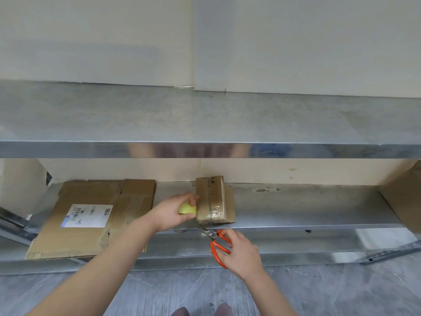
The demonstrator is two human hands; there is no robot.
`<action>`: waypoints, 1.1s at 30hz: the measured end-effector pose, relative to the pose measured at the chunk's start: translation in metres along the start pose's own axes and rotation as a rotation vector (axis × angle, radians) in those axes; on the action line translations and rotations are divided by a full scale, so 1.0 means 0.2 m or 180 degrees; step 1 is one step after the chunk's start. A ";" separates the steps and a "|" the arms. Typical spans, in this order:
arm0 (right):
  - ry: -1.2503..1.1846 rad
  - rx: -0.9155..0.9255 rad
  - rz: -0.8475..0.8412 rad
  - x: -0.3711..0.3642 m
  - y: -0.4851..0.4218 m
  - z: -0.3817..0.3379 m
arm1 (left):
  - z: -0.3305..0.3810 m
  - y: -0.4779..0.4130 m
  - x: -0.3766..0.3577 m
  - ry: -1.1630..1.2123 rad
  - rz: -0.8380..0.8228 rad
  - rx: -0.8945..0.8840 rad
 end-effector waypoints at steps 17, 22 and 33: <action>0.0160 -0.0422 0.0079 -0.06 0.11 0.23 | 0.00 -0.11 -0.08 -0.0790 -0.0186 0.0125; -0.0195 -0.1121 0.1096 0.11 0.08 0.46 | 0.00 -0.07 -0.06 -0.0478 0.0068 0.0110; 0.0346 -0.1215 0.0353 0.18 -0.30 0.51 | -0.02 0.03 -0.01 -0.0313 0.0479 0.0407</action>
Point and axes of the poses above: each hand's wrist, its own y-axis away from the middle knuckle, its own x-axis out of the back of the hand, z = x × y, the point moved 2 cm from there along -y, towards the middle knuckle, and after that the axes turned 7 degrees about y, right-handed, at the moved point
